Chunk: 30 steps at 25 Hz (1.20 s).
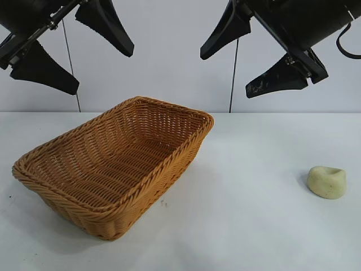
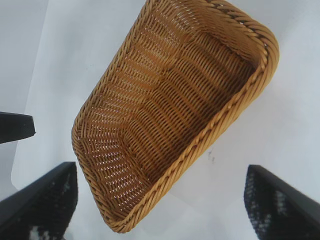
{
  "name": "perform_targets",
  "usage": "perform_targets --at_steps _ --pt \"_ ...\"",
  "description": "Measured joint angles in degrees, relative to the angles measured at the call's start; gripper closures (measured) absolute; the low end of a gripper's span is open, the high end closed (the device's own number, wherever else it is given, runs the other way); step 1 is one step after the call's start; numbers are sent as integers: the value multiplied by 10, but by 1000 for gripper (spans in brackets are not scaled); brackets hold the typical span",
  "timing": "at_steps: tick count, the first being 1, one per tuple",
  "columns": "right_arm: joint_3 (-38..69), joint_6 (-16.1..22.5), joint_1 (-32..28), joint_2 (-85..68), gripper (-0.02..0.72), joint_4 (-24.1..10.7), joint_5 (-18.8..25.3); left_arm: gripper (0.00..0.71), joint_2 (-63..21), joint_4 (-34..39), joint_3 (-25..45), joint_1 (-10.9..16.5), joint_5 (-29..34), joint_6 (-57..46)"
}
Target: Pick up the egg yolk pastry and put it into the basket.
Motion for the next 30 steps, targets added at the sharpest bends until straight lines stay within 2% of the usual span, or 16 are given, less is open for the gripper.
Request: perform_targets --at_steps 23,30 --pt "0 0 0 0 58 0 0 18 0 0 0 0 0 1" --pt "0 0 0 0 58 0 0 18 0 0 0 0 -17 0"
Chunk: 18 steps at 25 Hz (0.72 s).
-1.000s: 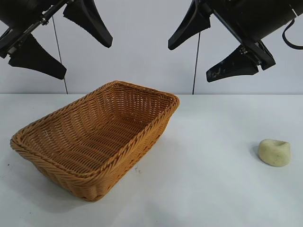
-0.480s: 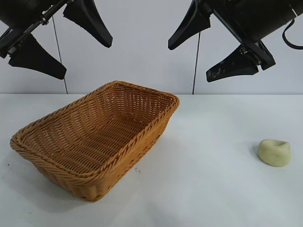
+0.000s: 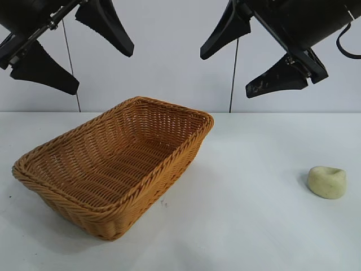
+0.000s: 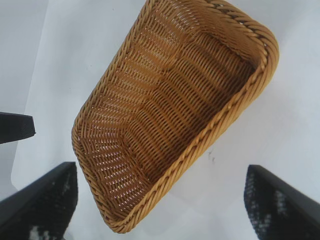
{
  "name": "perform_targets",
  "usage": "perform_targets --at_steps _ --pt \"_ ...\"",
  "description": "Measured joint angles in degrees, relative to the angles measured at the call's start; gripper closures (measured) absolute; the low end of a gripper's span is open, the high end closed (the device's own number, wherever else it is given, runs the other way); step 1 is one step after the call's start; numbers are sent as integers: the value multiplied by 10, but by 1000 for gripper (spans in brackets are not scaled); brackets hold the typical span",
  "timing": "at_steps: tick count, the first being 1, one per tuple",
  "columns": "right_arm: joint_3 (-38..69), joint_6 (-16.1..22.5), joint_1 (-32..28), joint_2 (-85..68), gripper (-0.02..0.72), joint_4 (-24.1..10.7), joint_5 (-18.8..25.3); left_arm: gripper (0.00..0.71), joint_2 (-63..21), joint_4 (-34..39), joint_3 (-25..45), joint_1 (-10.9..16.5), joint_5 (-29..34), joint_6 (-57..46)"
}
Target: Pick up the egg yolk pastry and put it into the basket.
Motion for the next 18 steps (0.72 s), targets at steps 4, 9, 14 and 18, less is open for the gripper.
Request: perform_targets --at_steps 4,9,14,18 --pt "0 0 0 0 58 0 0 18 -1 6 0 0 14 -22" --pt "0 0 0 0 58 0 0 18 -29 66 0 0 25 -107" --pt "0 0 0 0 58 0 0 18 -74 138 3 -9 39 -203" --pt "0 0 0 0 58 0 0 18 -103 195 35 -44 54 -309"
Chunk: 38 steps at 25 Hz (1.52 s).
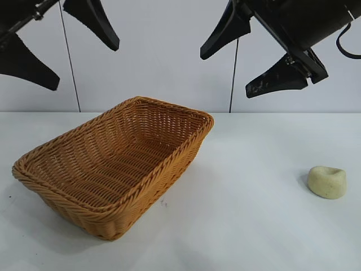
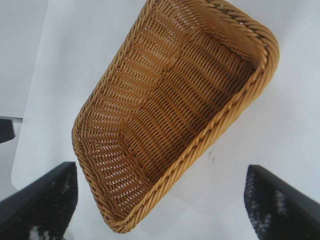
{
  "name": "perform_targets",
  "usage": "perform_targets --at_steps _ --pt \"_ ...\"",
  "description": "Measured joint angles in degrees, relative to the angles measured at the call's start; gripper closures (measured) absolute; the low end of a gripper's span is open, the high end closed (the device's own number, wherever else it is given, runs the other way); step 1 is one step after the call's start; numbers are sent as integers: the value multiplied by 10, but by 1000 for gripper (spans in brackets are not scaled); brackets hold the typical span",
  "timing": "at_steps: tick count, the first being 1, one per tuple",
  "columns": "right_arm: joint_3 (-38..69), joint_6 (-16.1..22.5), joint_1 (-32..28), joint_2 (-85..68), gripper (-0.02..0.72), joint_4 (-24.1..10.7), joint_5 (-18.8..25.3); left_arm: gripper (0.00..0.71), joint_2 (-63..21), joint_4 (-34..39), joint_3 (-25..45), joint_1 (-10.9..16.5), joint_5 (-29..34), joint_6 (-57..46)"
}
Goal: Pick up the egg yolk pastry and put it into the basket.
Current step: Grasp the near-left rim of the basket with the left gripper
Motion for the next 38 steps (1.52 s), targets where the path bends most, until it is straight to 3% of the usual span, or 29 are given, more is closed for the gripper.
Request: perform_targets --at_steps 7,18,24,38 --pt "0 0 0 0 58 0 0 18 -8 123 64 -59 -12 -245" --pt "0 0 0 0 58 0 0 18 -8 202 68 -63 -21 -512" --pt "0 1 0 0 58 0 0 18 -6 241 69 -63 6 -560" --pt "0 1 0 0 58 1 0 18 105 222 69 -63 -15 -558"
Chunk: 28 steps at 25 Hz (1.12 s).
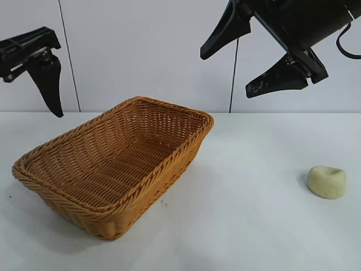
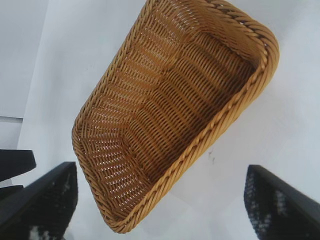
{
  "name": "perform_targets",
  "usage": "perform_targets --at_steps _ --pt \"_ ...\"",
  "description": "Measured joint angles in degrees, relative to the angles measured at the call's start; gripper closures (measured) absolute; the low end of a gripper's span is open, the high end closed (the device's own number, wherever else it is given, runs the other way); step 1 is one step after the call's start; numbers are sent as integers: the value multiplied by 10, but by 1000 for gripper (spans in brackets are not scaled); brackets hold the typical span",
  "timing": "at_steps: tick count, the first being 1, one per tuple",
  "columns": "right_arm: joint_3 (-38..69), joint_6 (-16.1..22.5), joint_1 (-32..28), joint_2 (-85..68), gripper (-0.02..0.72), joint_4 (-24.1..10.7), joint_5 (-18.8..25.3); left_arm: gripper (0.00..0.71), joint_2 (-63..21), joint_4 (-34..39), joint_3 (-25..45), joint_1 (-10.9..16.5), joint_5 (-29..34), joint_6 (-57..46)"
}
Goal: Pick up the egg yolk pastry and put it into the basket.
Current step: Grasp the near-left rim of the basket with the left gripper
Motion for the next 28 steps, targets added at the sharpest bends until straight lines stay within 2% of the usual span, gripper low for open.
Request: perform_targets --at_steps 8,16,28 --pt "0 0 0 0 58 0 0 20 82 -7 0 0 -69 2" --pt "0 0 0 0 58 0 0 53 142 -36 0 0 -129 15" --pt "0 0 0 0 58 -1 0 61 153 -50 0 0 -139 32"
